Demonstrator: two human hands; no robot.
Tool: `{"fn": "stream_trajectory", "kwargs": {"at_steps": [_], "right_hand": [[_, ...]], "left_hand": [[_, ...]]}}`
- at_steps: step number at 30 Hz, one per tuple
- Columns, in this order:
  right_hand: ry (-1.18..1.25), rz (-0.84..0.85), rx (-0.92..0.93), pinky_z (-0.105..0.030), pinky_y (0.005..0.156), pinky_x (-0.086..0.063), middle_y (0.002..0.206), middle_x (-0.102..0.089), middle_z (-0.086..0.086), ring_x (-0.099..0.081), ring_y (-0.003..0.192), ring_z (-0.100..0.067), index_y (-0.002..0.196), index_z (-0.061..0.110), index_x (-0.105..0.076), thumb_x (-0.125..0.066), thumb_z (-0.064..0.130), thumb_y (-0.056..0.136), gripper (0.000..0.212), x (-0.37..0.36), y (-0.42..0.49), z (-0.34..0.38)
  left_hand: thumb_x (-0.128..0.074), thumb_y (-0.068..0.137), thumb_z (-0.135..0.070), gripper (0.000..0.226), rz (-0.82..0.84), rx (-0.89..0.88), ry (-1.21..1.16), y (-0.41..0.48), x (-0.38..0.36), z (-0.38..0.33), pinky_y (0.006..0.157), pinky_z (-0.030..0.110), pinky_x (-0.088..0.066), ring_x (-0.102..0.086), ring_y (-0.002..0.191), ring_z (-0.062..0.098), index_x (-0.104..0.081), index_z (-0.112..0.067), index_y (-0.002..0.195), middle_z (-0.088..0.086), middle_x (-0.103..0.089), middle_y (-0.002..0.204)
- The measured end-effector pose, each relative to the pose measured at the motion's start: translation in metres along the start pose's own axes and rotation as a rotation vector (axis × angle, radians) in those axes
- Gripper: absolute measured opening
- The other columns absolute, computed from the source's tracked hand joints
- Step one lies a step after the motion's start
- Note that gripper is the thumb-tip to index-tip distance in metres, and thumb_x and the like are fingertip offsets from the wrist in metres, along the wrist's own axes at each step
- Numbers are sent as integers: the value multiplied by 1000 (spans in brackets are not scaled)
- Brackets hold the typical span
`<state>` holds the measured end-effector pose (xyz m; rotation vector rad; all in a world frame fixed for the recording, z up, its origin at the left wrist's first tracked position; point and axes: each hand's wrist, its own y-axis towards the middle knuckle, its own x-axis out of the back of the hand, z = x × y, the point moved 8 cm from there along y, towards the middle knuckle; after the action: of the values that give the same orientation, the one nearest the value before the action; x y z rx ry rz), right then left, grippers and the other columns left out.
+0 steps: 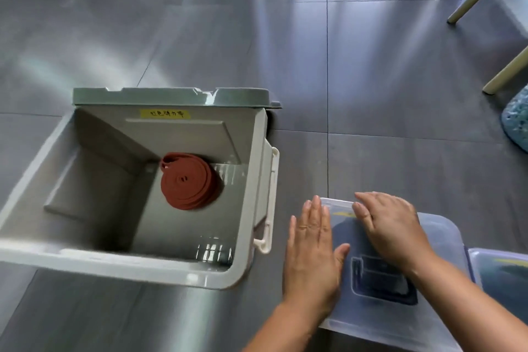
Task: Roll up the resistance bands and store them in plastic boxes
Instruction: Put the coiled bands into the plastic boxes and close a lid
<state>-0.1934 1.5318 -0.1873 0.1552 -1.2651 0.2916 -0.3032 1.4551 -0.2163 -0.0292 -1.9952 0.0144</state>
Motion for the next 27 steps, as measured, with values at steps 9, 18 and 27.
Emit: {"fn": "stream_trajectory", "kwargs": {"at_steps": [9,18,27], "right_hand": [[82,769,-137,-22,89,-37,126,-56,-1,-50,119,-17,124,18,-54,-30,38,100,39,-10,15,-9],[149,1041,-110,-24,101,-35,137,-48,-3,-48,123,-19,140,17,-36,-63,39,85,65,-3,48,-4],[1089,181,-298,-40,101,-37,110,-55,-5,-49,107,-21,131,7,-47,-43,36,96,46,37,162,56]], "left_hand": [[8,90,-57,80,436,146,6,14,30,-35,111,34,-8,-37,135,28,-42,-16,137,14,-28,150],[-52,94,-22,31,153,201,-265,92,208,-13,90,27,-40,-55,111,25,-58,-3,117,14,-60,119],[-48,95,-30,45,-426,757,-13,84,319,245,98,36,-34,-44,122,38,-46,-4,132,27,-45,131]]}}
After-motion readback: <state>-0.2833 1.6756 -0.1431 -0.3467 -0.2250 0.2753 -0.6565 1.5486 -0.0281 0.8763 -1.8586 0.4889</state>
